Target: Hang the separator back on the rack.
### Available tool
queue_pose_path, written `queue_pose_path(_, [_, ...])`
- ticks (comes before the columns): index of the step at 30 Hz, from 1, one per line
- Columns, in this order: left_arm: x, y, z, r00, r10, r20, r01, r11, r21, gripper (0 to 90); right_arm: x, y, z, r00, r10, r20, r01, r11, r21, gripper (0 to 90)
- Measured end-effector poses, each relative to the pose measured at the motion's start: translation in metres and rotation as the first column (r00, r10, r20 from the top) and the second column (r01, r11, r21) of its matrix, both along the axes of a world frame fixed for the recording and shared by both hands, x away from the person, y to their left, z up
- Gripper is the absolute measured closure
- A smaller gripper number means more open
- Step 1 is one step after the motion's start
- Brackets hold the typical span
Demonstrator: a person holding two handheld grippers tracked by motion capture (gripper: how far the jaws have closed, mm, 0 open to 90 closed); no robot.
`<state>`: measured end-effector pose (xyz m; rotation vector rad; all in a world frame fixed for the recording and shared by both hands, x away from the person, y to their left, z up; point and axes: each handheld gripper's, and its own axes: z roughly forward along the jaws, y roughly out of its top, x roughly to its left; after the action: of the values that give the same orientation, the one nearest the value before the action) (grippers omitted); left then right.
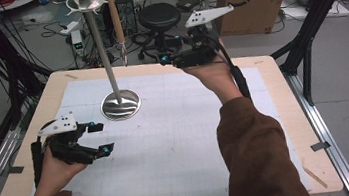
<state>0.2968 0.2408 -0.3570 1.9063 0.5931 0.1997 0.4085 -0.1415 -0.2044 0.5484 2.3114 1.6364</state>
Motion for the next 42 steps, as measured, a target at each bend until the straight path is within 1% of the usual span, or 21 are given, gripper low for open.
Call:
queue_pose_path(1, [0.0, 0.0, 0.0, 1.0, 0.002, 0.0, -0.002, 1.0, 0.0, 16.7, -0.002, -0.003, -0.002, 1.0, -0.003, -0.009, 0.003, 1.0, -0.007, 34.4])
queue_pose_path(3, [0.0, 0.0, 0.0, 1.0, 0.003, -0.001, -0.003, 1.0, -0.004, 16.8, -0.008, -0.009, -0.006, 0.9999, -0.001, 0.013, 0.001, 1.0, 0.006, 34.4])
queue_pose_path(4, [0.0, 0.001, 0.0, 1.0, 0.002, -0.001, -0.002, 1.0, -0.004, 16.8, -0.011, -0.012, -0.009, 1.0, -0.006, 0.006, 0.006, 1.0, 0.009, 34.4])
queue_pose_path(5, [0.0, 0.001, 0.0, 1.0, 0.002, -0.001, -0.002, 1.0, -0.005, 16.8, -0.014, -0.015, -0.011, 0.9999, -0.009, 0.014, 0.009, 1.0, 0.005, 34.2])
queue_pose_path(6, [0.0, 0.0, -0.001, 1.0, 0.003, -0.001, -0.003, 1.0, -0.004, 16.8, -0.017, -0.017, -0.014, 0.9999, -0.012, 0.008, 0.012, 1.0, 0.002, 33.3])
queue_pose_path(7, [0.0, 0.0, -0.001, 1.0, 0.004, -0.002, -0.004, 1.0, -0.004, 16.7, -0.019, -0.019, -0.015, 0.9999, -0.013, -0.006, 0.013, 1.0, -0.013, 31.8])
queue_pose_path(8, [0.0, 0.0, -0.001, 1.0, 0.004, -0.002, -0.004, 1.0, -0.003, 16.7, -0.023, -0.021, -0.018, 0.9999, -0.017, -0.004, 0.017, 1.0, -0.016, 31.5])
queue_pose_path(10, [0.0, 0.0, -0.001, 1.0, 0.003, -0.002, -0.003, 1.0, 0.003, 16.7, -0.029, -0.025, -0.023, 0.9997, -0.019, 0.018, 0.019, 1.0, -0.002, 30.9])
queue_pose_path(12, [0.0, 0.0, -0.001, 1.0, 0.005, -0.003, -0.005, 1.0, -0.001, 16.8, -0.035, -0.03, -0.029, 0.9996, -0.023, 0.018, 0.023, 1.0, 0.01, 30.6])
queue_pose_path(13, [0.0, 0.001, -0.001, 1.0, 0.005, -0.003, -0.005, 1.0, 0.002, 16.8, -0.038, -0.033, -0.032, 0.9994, -0.024, 0.026, 0.024, 1.0, 0.016, 30.6])
queue_pose_path(15, [0.001, 0.001, -0.002, 1.0, 0.005, -0.007, -0.005, 1.0, -0.003, 16.7, -0.043, -0.039, -0.038, 0.9991, -0.032, 0.027, 0.031, 0.999, 0.016, 30.5])
queue_pose_path(17, [0.001, 0.001, -0.002, 0.9999, 0.008, -0.009, -0.008, 1.0, -0.002, 16.7, -0.047, -0.045, -0.044, 0.9983, -0.047, 0.034, 0.046, 0.999, 0.025, 30.4])
queue_pose_path(21, [0.002, 0.001, -0.003, 0.9999, 0.008, -0.012, -0.008, 1.0, -0.005, 16.7, -0.052, -0.056, -0.056, 0.9979, -0.061, 0.022, 0.06, 0.997, 0.048, 29.6])
queue_pose_path(26, [0.002, 0.001, -0.003, 0.9999, 0.009, -0.011, -0.009, 0.9999, -0.006, 16.8, -0.056, -0.063, -0.066, 0.9968, -0.078, 0.015, 0.077, 0.996, 0.045, 28.1])
queue_pose_path(33, [0.002, 0.002, -0.002, 0.9998, 0.013, -0.013, -0.013, 0.9999, -0.006, 16.8, -0.067, -0.072, -0.079, 0.9967, -0.08, 0.015, 0.079, 0.996, 0.051, 26.3])
queue_pose_path(39, [0.002, 0.002, -0.003, 0.9999, 0.007, -0.009, -0.007, 1.0, -0.002, 16.8, -0.076, -0.081, -0.101, 0.9952, -0.097, -0.012, 0.098, 0.994, 0.055, 24.5])
queue_pose_path(42, [0.002, 0.003, -0.002, 0.9999, 0.009, -0.008, -0.009, 0.9999, -0.006, 16.7, -0.08, -0.086, -0.113, 0.9927, -0.118, -0.025, 0.12, 0.991, 0.054, 22.5])
